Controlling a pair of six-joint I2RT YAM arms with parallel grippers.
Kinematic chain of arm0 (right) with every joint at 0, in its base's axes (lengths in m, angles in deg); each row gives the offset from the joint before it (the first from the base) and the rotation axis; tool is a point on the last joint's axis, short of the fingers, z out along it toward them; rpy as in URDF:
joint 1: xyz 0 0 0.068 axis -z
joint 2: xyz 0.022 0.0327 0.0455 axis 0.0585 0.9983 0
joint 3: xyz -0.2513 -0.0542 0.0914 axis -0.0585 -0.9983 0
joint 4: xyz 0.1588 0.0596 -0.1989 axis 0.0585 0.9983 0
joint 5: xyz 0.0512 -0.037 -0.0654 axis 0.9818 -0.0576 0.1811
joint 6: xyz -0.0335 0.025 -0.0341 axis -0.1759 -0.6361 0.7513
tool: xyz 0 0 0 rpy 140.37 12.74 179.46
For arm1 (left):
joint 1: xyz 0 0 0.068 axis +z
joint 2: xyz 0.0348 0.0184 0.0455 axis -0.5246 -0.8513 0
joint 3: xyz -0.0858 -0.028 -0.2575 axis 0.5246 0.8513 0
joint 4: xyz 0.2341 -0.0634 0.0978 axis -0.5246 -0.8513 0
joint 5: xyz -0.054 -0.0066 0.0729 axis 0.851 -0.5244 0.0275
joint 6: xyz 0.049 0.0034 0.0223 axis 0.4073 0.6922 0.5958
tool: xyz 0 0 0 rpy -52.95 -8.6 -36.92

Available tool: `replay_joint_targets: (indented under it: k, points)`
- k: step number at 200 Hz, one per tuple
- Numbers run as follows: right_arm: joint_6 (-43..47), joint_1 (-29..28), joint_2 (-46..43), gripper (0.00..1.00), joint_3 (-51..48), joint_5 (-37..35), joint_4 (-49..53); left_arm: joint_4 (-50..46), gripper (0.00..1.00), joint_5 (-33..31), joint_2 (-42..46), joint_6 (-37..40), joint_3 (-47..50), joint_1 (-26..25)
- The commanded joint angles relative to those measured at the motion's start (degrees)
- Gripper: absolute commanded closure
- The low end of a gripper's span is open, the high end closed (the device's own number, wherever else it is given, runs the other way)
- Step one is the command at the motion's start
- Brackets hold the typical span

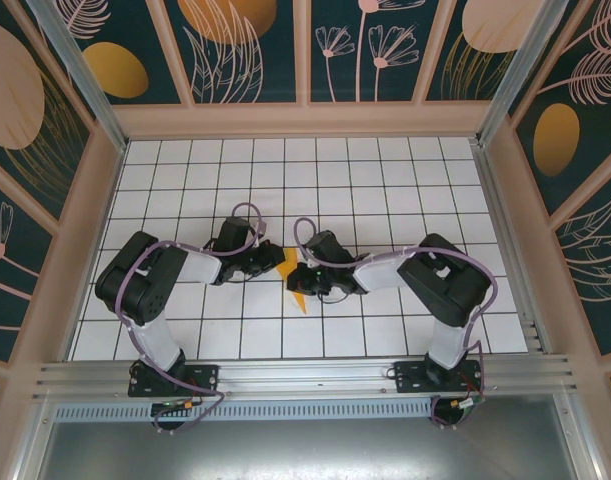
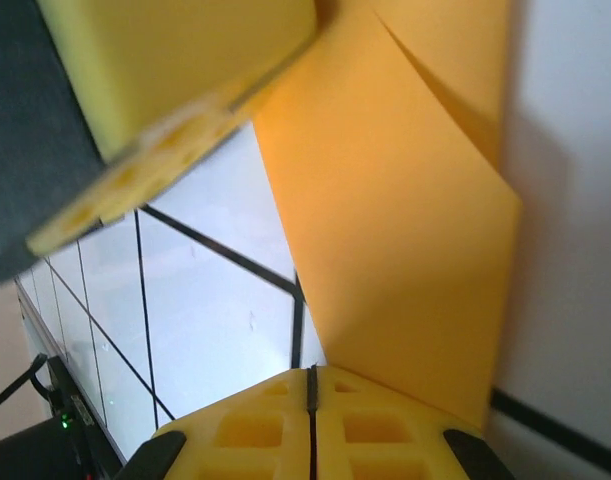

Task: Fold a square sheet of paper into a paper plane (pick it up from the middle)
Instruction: Fold the wing for the fifth time at the center of the table.

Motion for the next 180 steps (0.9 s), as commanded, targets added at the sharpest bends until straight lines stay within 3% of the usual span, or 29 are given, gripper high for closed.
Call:
replay_joint_targets:
  k: [1,54,123,180]
  points:
    - [-0.60,-1.10,-2.63,0.90,-4.32,1.57,2.23,-4.50,0.84,-7.17,-4.50,1.03,0.02,0.11]
    - [2.54,-5.54,-4.95,0.90,-6.18,-0.77,10.27,-4.85,0.84,-7.30,-4.79,1.04,-0.07,0.15]
    - [4.12,-4.22,-11.36,0.89,-2.54,-2.98,11.77,-5.73,0.84,-7.24,-4.16,1.63,-0.32,0.09]
    - [4.42,-5.62,-6.69,0.88,0.40,-1.28,10.72,-5.64,0.83,-6.82,-4.33,1.59,-0.38,0.12]
